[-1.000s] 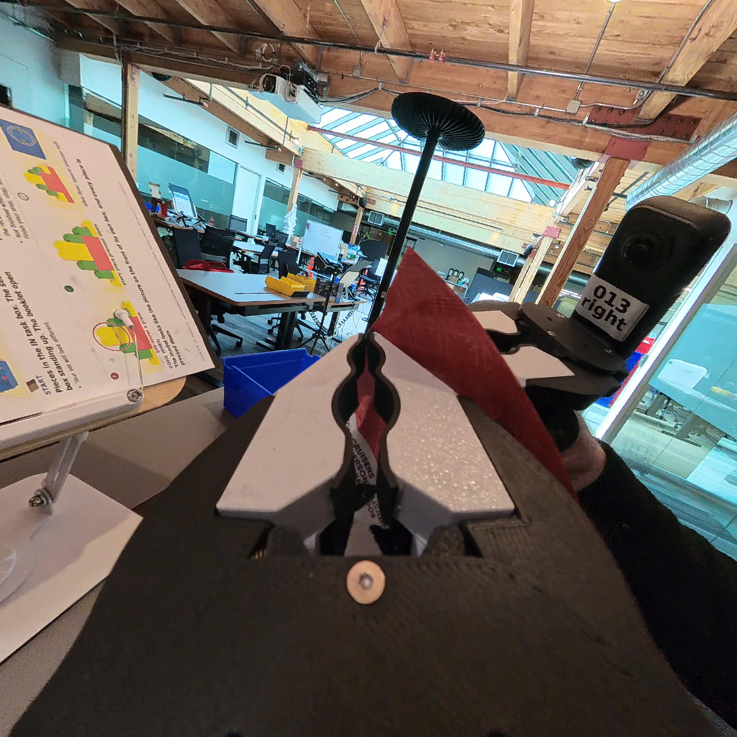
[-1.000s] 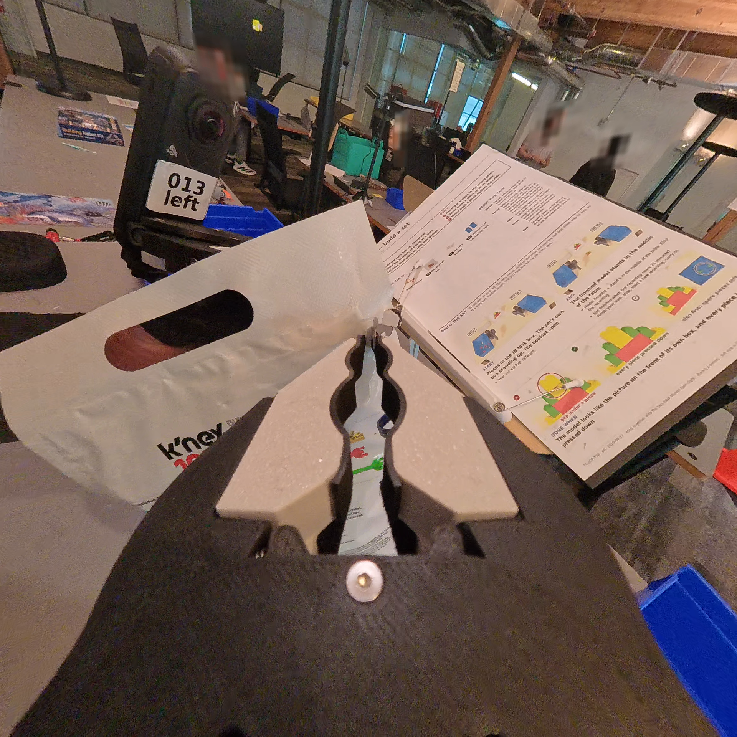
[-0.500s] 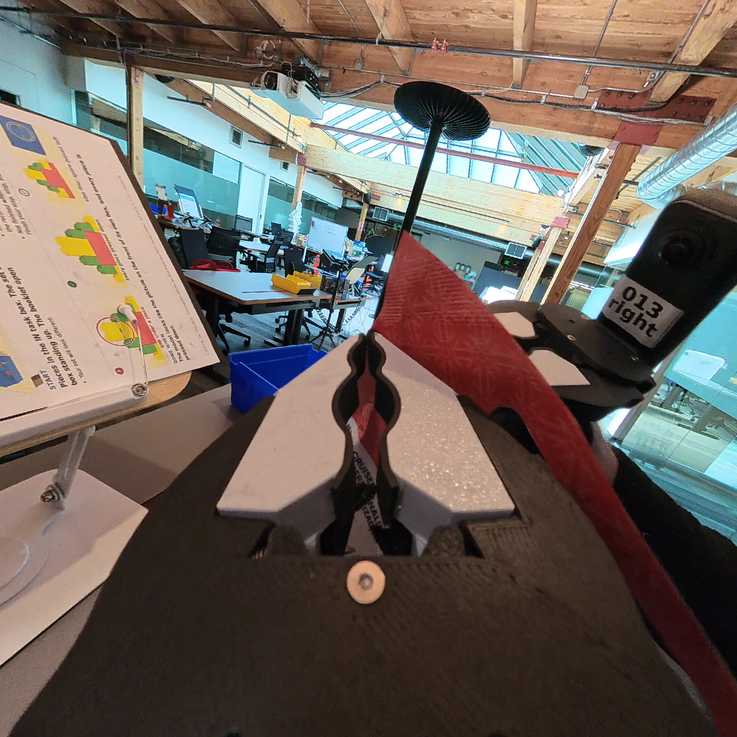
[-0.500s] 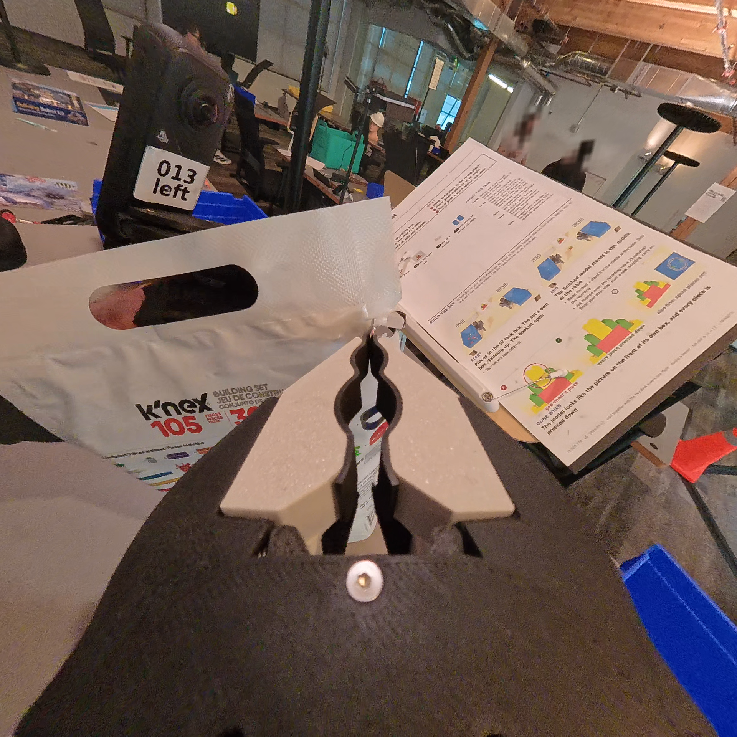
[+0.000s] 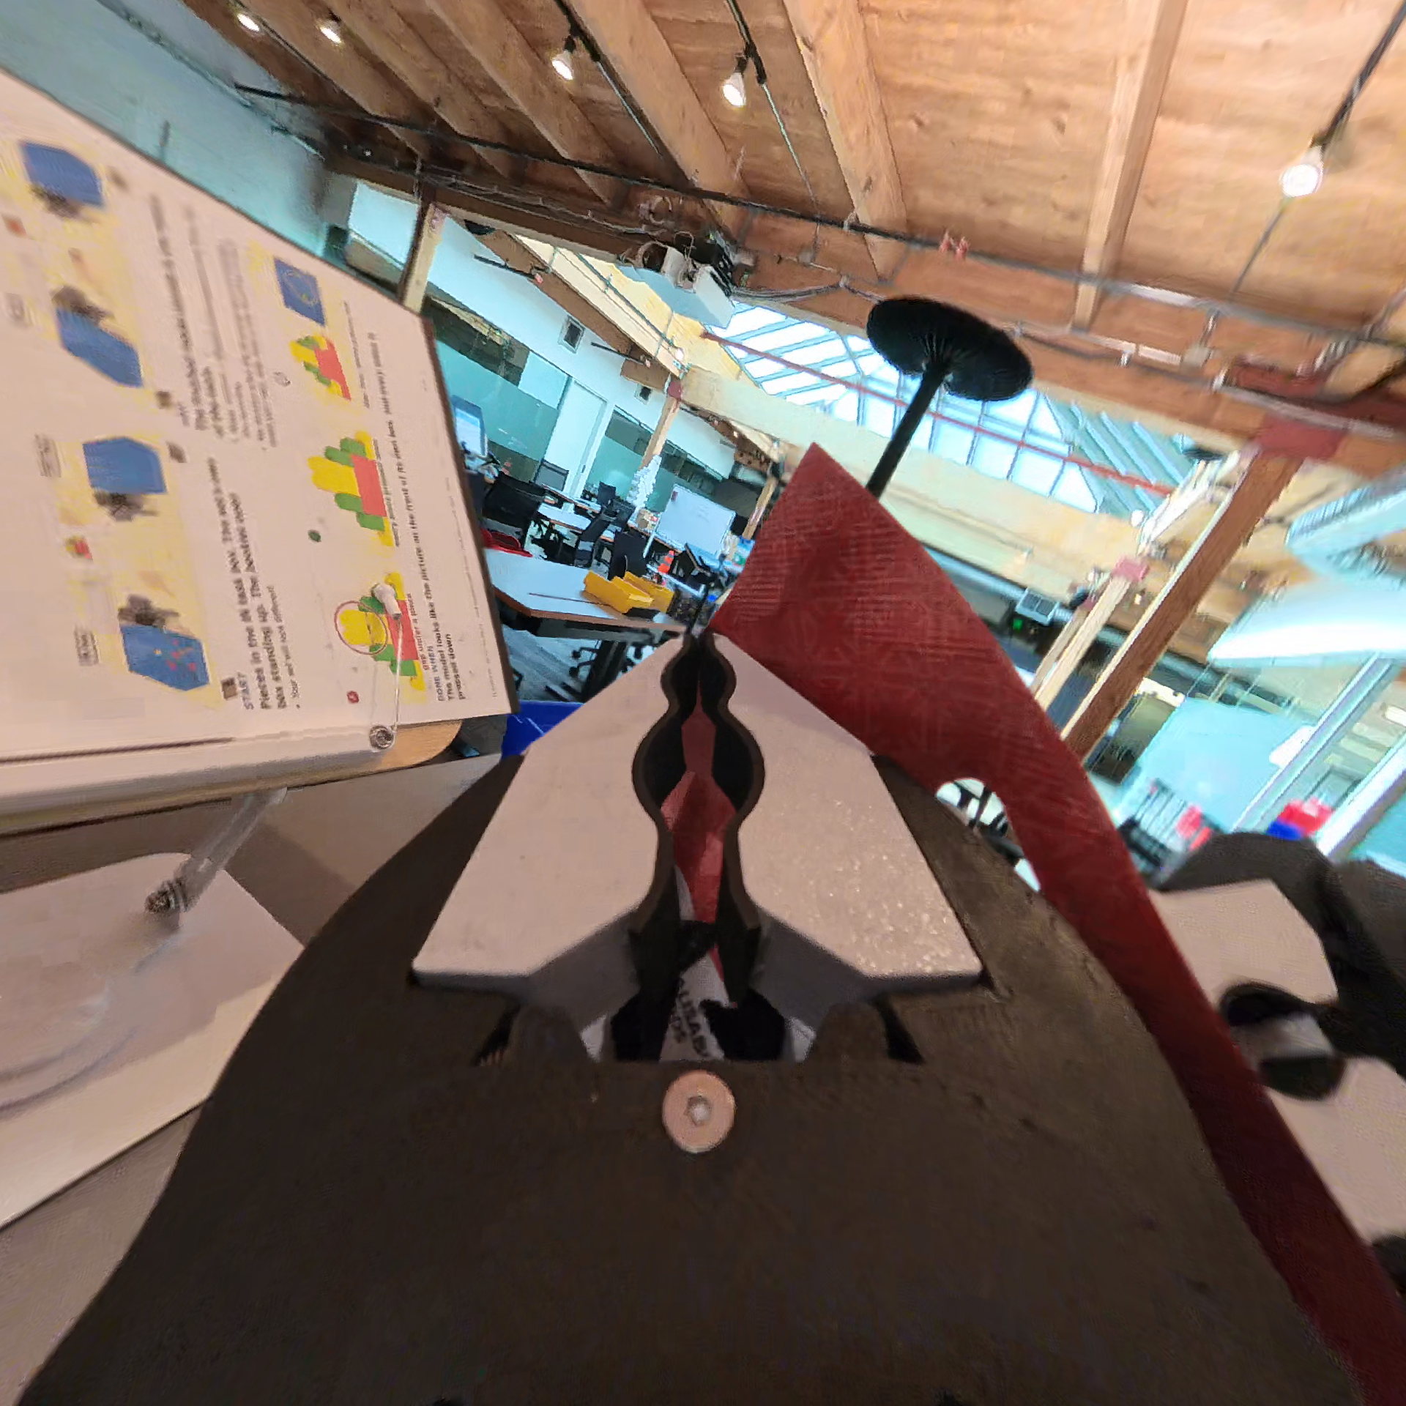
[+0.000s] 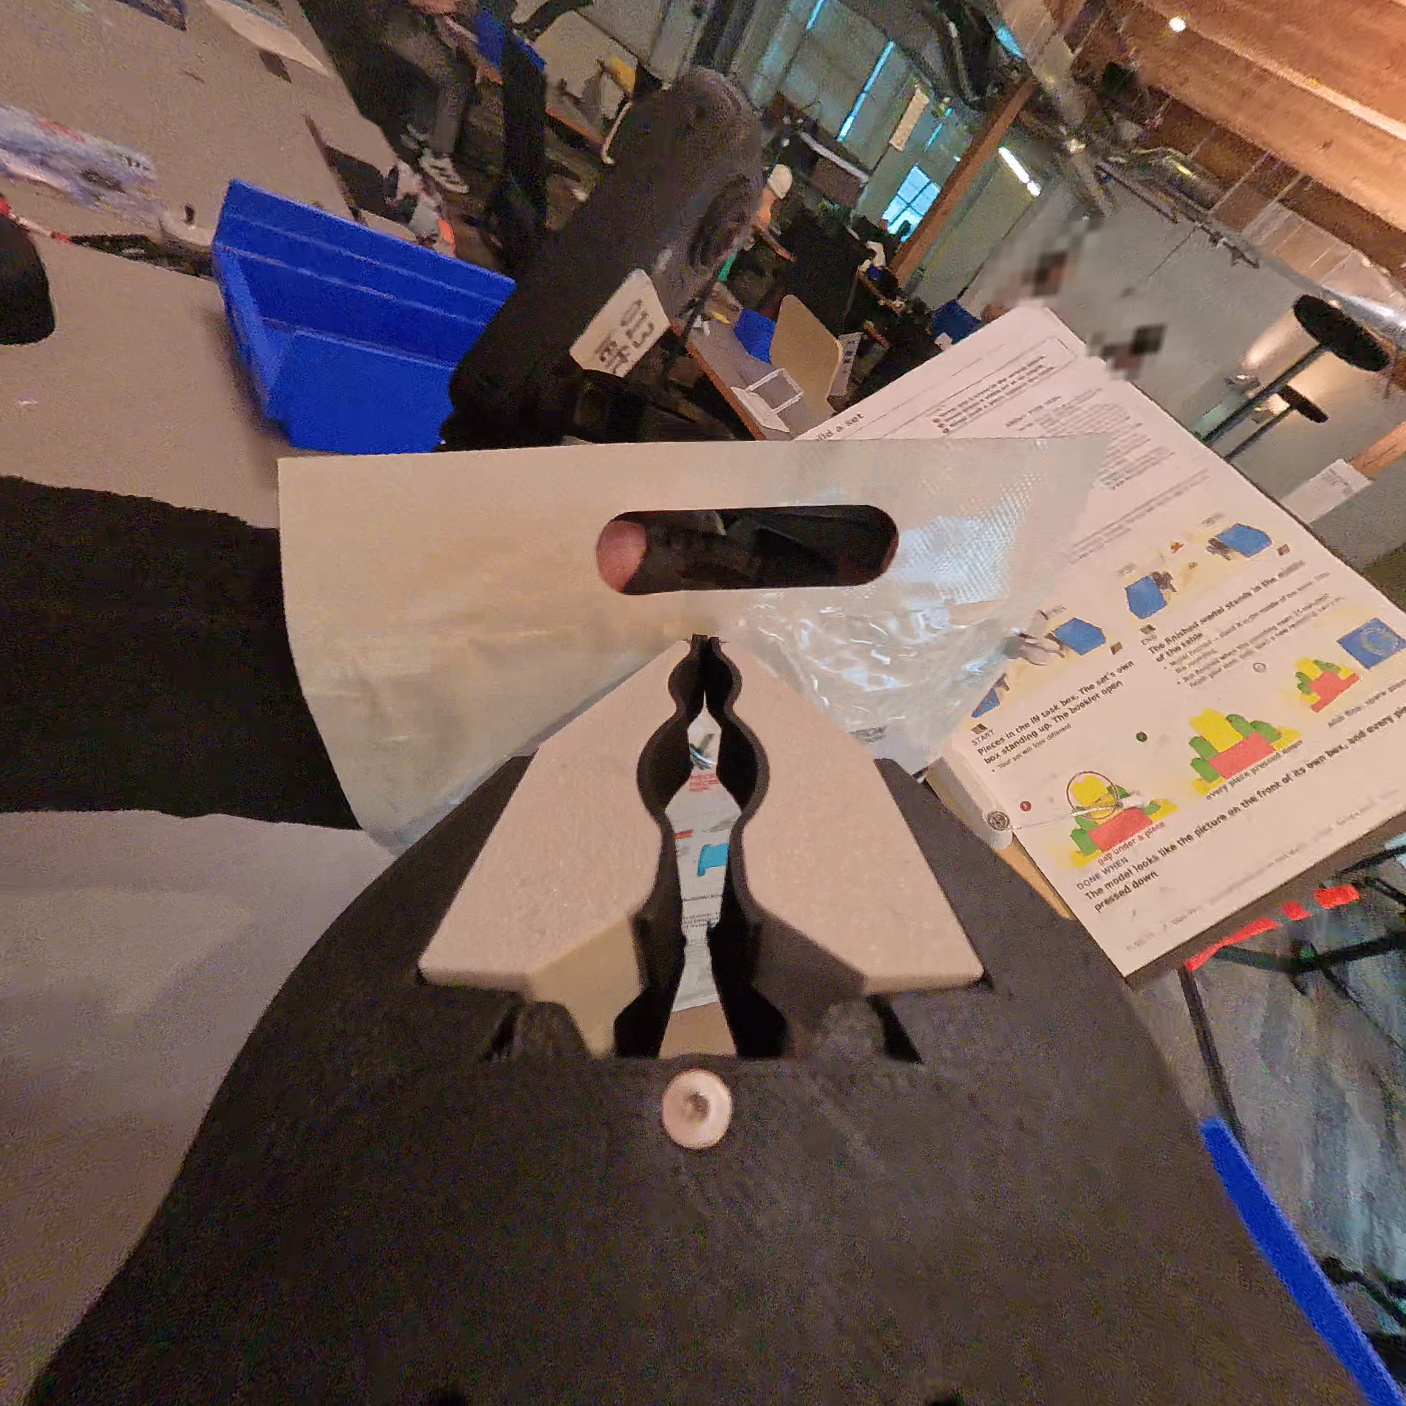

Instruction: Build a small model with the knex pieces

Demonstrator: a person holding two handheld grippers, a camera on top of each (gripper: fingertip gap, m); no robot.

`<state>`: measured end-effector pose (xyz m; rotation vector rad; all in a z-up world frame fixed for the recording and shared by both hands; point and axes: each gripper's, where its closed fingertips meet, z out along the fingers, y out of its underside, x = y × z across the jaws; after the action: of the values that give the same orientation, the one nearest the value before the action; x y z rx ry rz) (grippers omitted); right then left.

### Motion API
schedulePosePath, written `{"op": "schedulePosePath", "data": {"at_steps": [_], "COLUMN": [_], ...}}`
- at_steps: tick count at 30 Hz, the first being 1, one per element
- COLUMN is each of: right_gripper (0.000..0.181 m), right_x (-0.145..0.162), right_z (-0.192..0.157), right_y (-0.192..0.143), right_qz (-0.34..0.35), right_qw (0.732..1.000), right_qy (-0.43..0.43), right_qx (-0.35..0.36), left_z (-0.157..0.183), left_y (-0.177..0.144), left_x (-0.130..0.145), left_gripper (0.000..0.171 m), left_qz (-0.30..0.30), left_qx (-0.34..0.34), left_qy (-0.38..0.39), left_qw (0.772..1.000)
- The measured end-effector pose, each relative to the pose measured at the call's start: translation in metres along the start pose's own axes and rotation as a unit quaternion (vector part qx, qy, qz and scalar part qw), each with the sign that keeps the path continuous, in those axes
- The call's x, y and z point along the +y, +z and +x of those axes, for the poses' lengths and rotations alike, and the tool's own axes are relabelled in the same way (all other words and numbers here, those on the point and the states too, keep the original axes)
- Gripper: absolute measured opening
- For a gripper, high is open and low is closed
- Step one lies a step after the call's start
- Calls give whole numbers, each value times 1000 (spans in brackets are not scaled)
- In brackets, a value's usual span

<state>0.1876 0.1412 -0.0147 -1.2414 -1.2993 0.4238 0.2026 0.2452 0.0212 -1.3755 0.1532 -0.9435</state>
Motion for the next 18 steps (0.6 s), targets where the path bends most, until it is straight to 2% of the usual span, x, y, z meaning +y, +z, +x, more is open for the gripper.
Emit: {"op": "schedulePosePath", "data": {"at_steps": [2, 4, 8, 10, 14, 18], "right_gripper": [0, 0, 36, 40, 25, 11], "right_x": [-1, 2, 16, 25, 29, 37], "right_z": [27, 50, 68, 72, 79, 81], "right_y": [-14, -28, -35, -33, -35, -39], "right_qz": [25, 23, -10, -35, -56, -54], "right_qw": [998, 996, 995, 995, 995, 993], "right_qy": [50, 70, 78, 67, 65, 104], "right_qx": [31, 54, 68, 65, 49, 20], "left_z": [18, 17, 25, 30, 39, 46], "left_y": [0, 0, -1, 2, 9, 13], "left_x": [3, 6, 9, 16, 34, 43], "left_gripper": [0, 0, 0, 0, 0, 0], "left_qz": [-8, -10, -29, -47, -78, -85], "left_qx": [27, 27, 39, 30, 23, 21], "left_qy": [11, 18, 48, 89, 144, 160], "left_qw": [1000, 999, 998, 995, 986, 983]}}
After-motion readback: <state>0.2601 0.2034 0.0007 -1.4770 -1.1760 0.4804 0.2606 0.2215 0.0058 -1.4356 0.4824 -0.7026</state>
